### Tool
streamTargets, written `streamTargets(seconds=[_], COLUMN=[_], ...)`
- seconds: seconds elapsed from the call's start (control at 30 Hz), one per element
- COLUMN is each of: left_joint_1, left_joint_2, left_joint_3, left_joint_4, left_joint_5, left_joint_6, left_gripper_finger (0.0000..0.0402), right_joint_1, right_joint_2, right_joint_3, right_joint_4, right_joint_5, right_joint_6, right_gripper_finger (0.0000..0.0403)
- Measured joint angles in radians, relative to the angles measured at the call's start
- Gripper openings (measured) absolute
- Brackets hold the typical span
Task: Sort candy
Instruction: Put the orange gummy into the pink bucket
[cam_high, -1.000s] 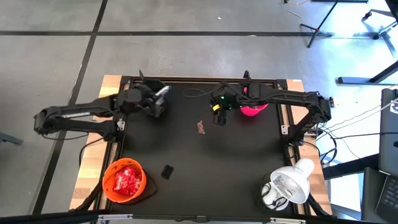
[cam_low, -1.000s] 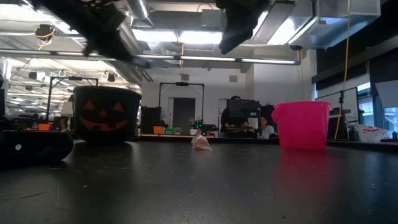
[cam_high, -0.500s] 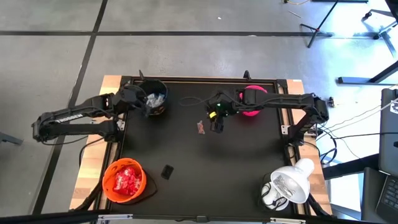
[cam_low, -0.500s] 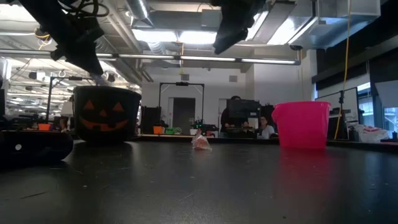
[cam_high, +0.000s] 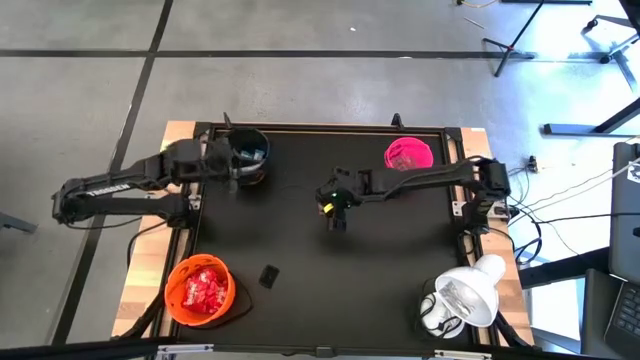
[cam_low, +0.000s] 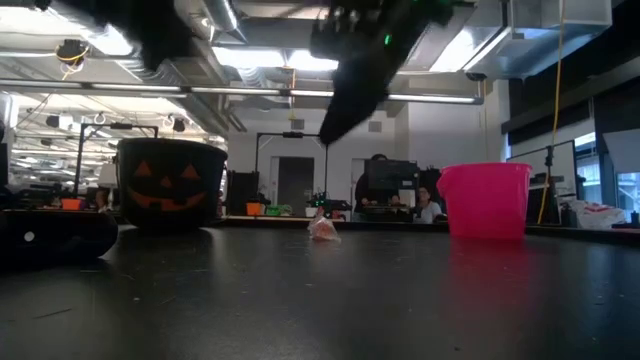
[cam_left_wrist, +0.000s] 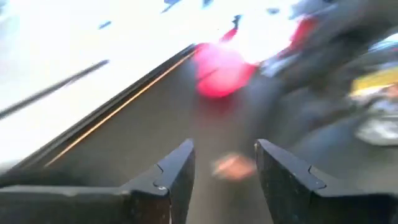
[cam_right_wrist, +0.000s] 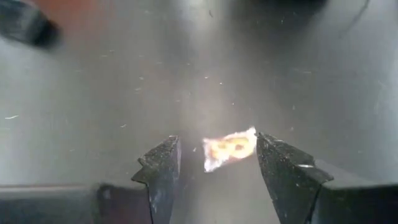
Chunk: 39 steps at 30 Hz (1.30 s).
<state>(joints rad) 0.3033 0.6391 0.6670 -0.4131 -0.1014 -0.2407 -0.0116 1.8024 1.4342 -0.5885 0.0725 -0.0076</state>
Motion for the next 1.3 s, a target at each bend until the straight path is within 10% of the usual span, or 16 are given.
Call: streamTargets(seconds=[0.13, 0.8, 1.3], left_joint_1=[-0.071, -0.272, -0.326], left_joint_2=[-0.01, -0.012, -0.011], left_joint_3=[0.002, -0.213, -0.229], left_joint_4=[0.251, 0.77, 0.774], left_joint_5=[0.144, 0.096, 0.061], left_joint_6=[0.076, 0.119, 0.122], left_gripper_finger=[0.0158, 0.0158, 0.0158], right_joint_1=[-0.002, -0.034, -0.035], right_joint_2=[0.056, 0.257, 0.248], right_joint_3=[-0.07, -0.107, -0.072], right_joint_4=[0.093, 0.232, 0.148], right_joint_5=[0.021, 0.064, 0.07], right_joint_6=[0.003, 0.11, 0.08], right_gripper_finger=[0.0209, 0.0205, 0.001])
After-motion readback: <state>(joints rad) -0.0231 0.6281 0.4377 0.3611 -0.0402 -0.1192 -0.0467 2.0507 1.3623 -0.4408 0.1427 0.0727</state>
